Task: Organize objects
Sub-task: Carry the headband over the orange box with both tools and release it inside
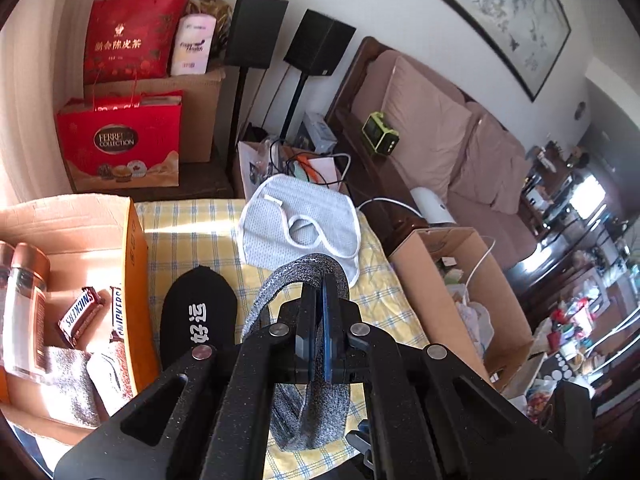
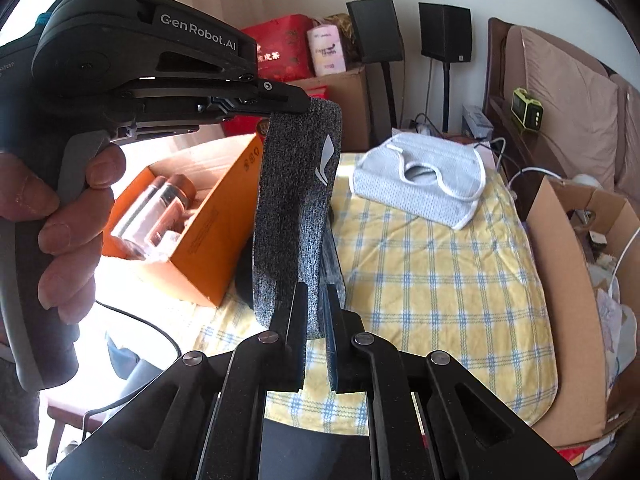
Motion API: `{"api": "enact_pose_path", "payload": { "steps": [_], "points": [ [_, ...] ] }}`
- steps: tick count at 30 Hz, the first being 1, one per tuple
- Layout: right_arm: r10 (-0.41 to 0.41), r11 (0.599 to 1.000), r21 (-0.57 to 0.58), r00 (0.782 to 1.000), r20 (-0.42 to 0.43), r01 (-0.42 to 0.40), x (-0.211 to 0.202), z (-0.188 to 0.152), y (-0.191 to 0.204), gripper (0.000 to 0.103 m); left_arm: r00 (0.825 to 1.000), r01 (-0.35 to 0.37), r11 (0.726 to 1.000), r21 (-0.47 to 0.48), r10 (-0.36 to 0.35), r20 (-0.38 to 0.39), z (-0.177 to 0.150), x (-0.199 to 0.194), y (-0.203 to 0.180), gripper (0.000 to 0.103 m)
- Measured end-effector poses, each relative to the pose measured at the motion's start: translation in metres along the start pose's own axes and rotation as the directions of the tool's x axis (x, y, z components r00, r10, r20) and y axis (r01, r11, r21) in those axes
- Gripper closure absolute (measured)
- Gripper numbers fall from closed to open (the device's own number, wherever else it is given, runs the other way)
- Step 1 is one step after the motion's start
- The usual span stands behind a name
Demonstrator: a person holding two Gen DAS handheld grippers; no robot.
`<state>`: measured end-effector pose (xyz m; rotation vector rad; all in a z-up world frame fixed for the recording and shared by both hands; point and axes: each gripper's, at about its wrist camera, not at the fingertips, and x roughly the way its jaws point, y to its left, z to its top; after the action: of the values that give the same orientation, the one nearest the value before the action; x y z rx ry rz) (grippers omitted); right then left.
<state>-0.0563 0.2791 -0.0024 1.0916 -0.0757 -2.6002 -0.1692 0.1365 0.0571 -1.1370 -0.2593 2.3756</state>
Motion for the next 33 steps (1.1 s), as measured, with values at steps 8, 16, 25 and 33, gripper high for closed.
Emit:
{"api": "enact_pose_path", "payload": {
  "steps": [8, 16, 25, 33],
  "points": [
    [0.037, 0.999, -0.032, 0.994, 0.101, -0.034, -0.028, 0.044, 0.026, 0.054, 0.997, 0.000, 0.997, 0.084, -0.006, 0.071, 0.032, -0.055, -0.013, 0.101],
    [0.091, 0.996, -0.029, 0.989, 0.117, -0.088, -0.011, 0.070, 0.041, 0.048, 0.994, 0.002, 0.994, 0.112, -0.014, 0.104, 0.048, -0.084, -0.013, 0.101],
    [0.229, 0.973, -0.031, 0.965, 0.127, -0.227, 0.007, 0.091, 0.050, 0.049, 0.995, 0.040, 0.995, 0.089, -0.048, 0.091, 0.057, -0.094, 0.012, 0.101],
    [0.298, 0.953, -0.080, 0.951, 0.078, -0.292, 0.030, 0.109, 0.077, 0.087, 0.992, 0.015, 0.998, 0.061, -0.023, 0.127, 0.068, -0.108, 0.040, 0.101]
  ]
}}
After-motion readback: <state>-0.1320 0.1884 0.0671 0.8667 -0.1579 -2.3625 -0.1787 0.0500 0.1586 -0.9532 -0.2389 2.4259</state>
